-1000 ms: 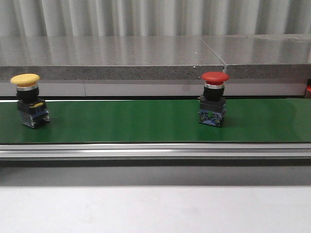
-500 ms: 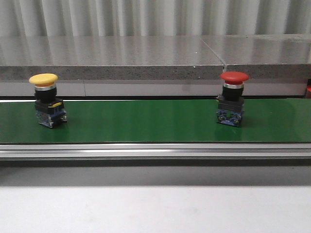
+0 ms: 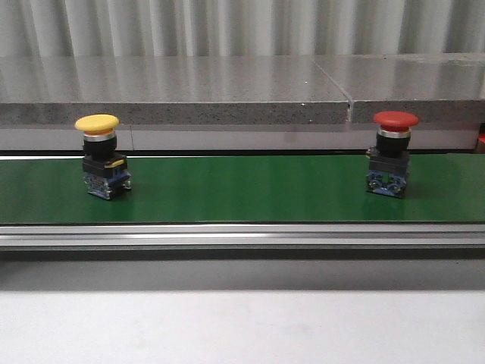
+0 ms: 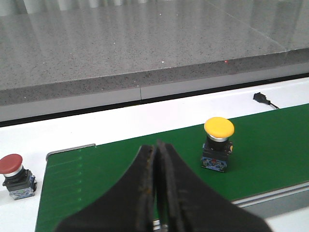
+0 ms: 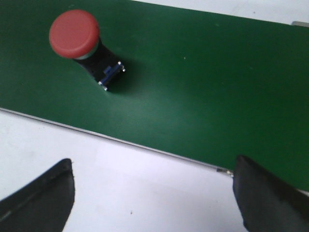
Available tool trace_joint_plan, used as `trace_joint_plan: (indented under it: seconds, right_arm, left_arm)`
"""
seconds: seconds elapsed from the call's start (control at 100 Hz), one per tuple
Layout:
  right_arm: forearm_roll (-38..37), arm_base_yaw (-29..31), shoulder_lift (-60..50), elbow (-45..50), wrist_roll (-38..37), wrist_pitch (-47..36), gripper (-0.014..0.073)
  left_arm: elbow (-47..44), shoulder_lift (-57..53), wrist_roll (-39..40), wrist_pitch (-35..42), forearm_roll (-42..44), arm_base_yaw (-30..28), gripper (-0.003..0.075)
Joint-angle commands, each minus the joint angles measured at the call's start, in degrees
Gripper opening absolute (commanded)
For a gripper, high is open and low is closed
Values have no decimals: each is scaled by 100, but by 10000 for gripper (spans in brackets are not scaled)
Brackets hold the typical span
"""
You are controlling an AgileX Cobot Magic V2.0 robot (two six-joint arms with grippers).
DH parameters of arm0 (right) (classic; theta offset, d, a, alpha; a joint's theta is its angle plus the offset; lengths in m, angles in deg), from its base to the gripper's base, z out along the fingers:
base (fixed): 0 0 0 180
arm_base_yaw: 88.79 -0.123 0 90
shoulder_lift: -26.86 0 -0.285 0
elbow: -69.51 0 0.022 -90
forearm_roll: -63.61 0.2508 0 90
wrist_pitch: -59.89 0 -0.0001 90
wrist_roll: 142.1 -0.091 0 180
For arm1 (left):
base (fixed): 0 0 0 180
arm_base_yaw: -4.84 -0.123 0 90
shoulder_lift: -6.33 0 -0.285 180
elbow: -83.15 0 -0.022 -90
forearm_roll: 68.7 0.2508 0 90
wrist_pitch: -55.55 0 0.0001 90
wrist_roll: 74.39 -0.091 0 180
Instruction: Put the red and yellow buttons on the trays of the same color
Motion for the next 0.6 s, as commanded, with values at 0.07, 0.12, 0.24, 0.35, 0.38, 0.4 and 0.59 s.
trace_joint_plan:
  seconds: [0.07,0.12,0.24,0.35,0.38,0.4,0.59]
  right_arm:
    - [197,-290,581,-590,175,-298,652]
    - [197,-404,787,-715,237,-309,652]
    - [197,-632,1306,-1008,270,-397,652]
    - [185,-696,1724,-1258,270,-514,652]
    - [178,-696,1851,-1334,270,-571,652]
    - [171,-696,1901,-1362,270,-591,652]
    - [86,-696,2527,-1709,275,-696,629]
  left_arm:
    - [151,21,7,430,-114,47,-20]
    - [151,21,7,430,-114,47,-20]
    - [151,21,7,430,-114,47,-20]
    - [151,21,7,430,-114,47,-20]
    - [151,21,7,430,-114,47,-20]
    - [151,21,7,430,-114,47,-20]
    - [151,21,7,430,-126,47,-20]
